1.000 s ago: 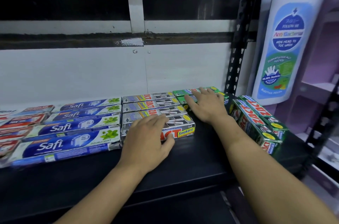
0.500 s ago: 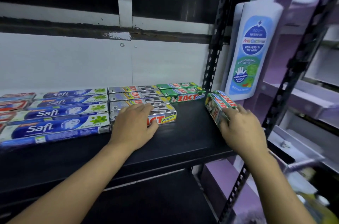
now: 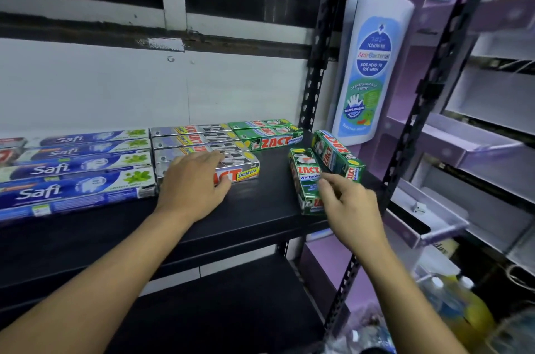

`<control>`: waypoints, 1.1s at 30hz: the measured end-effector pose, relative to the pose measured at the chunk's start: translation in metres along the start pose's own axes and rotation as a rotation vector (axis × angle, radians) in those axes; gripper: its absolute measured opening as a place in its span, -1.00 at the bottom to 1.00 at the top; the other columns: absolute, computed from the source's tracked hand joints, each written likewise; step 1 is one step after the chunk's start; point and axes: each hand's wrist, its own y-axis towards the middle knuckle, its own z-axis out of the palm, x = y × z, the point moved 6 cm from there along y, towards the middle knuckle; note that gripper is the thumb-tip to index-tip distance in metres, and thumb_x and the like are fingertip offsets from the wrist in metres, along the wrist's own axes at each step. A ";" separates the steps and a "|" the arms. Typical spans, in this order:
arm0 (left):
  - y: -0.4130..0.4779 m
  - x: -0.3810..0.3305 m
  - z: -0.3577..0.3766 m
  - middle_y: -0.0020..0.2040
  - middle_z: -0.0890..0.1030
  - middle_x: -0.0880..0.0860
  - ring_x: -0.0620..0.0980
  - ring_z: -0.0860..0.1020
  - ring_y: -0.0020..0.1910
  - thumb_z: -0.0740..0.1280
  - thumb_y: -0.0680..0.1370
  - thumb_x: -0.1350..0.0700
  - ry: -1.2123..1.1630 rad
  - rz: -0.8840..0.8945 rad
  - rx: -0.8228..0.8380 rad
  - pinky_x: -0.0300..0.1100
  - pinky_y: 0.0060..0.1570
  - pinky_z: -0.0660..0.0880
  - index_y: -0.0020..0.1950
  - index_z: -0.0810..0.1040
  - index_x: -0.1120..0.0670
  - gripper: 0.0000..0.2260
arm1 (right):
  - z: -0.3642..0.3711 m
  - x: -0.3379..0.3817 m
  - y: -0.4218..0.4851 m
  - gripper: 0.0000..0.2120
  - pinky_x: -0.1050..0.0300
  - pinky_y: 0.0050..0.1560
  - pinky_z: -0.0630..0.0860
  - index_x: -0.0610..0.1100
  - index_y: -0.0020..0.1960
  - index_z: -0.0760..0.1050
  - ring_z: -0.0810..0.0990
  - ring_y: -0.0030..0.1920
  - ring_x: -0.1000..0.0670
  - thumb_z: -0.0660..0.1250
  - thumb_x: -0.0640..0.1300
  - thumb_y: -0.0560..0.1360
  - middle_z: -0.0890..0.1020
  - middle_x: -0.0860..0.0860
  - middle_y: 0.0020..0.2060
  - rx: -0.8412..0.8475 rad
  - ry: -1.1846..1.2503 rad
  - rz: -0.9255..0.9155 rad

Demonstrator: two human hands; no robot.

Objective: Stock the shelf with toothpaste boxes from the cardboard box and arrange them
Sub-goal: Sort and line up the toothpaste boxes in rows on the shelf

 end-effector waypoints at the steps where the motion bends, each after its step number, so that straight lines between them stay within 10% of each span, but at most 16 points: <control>1: 0.000 0.000 0.000 0.20 0.63 0.00 0.06 0.56 0.16 0.28 0.55 -0.09 0.003 0.000 0.002 0.05 0.23 0.39 0.32 0.52 0.01 -0.62 | -0.001 -0.001 0.001 -0.77 0.17 -0.26 0.43 -0.18 -0.01 0.60 0.54 -0.32 -0.04 0.23 -0.07 0.59 0.60 -0.08 -0.41 -0.003 -0.038 -0.017; 6: 0.000 -0.001 -0.002 0.21 0.62 0.01 0.07 0.56 0.17 0.29 0.54 -0.08 0.004 -0.003 0.005 0.06 0.25 0.38 0.33 0.53 0.02 -0.62 | -0.022 -0.015 0.025 -0.81 -0.02 -0.18 0.56 -0.05 0.09 0.61 0.63 -0.13 -0.16 0.30 -0.12 0.52 0.70 -0.06 -0.13 -0.249 -0.262 -0.137; 11: 0.000 -0.002 -0.003 0.21 0.63 0.03 0.10 0.56 0.16 0.32 0.54 -0.07 0.007 0.001 0.004 0.07 0.24 0.39 0.33 0.53 0.03 -0.61 | -0.012 -0.053 0.050 -0.57 -0.04 0.19 0.49 -0.12 0.38 0.48 0.52 0.25 -0.17 0.38 -0.11 0.53 0.51 -0.08 0.36 -0.033 -0.345 -0.119; 17: 0.000 -0.003 -0.003 0.12 0.66 0.09 0.18 0.59 0.07 0.37 0.50 -0.05 0.016 0.004 -0.006 0.08 0.15 0.44 0.26 0.58 0.05 -0.63 | -0.022 -0.066 0.036 -0.64 0.20 0.23 0.43 -0.15 0.31 0.55 0.57 0.21 -0.03 0.39 -0.21 0.51 0.56 -0.02 0.31 -0.154 -0.228 -0.092; 33: 0.000 -0.004 -0.004 0.13 0.66 0.08 0.17 0.59 0.09 0.36 0.51 -0.06 0.021 0.021 -0.005 0.07 0.15 0.44 0.29 0.56 0.06 -0.61 | -0.043 -0.058 0.006 -0.51 -0.18 0.37 0.37 -0.06 0.43 0.44 0.40 0.40 -0.21 0.40 -0.04 0.52 0.46 -0.09 0.41 -0.208 -0.478 -0.225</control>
